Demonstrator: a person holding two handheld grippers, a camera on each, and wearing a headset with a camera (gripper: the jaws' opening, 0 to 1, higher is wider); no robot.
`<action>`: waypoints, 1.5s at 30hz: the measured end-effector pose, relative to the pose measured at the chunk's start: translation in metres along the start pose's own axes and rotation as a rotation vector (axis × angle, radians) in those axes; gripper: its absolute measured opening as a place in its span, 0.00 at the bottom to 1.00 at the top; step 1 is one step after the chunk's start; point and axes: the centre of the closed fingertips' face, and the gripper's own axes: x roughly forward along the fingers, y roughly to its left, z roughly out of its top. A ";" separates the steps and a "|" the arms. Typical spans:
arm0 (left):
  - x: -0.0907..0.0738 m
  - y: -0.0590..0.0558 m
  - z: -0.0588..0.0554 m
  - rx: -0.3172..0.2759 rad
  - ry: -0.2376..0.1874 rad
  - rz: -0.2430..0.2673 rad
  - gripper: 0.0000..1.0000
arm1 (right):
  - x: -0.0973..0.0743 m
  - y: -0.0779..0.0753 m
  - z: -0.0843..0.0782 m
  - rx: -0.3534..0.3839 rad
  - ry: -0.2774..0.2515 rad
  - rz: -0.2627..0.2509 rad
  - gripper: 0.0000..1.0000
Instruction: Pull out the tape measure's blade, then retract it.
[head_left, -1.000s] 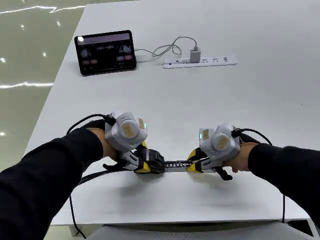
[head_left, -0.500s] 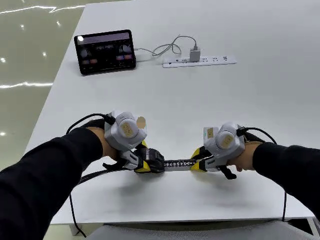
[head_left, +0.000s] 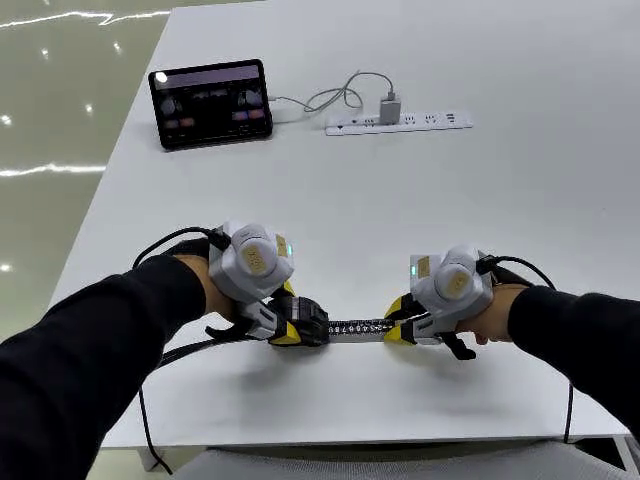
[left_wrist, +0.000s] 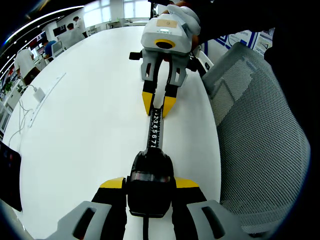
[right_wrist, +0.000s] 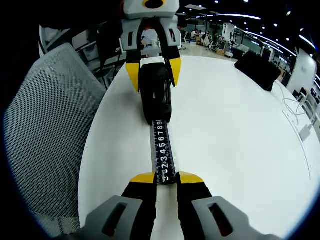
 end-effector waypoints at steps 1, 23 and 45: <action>0.000 0.000 0.000 0.000 0.000 0.000 0.30 | 0.000 0.000 0.000 -0.001 -0.001 0.000 0.11; 0.001 0.000 0.001 -0.006 -0.005 0.000 0.30 | -0.010 -0.001 -0.013 0.003 0.003 -0.007 0.11; 0.001 0.000 0.001 -0.010 -0.007 0.002 0.31 | -0.018 -0.002 -0.023 0.014 0.013 -0.018 0.11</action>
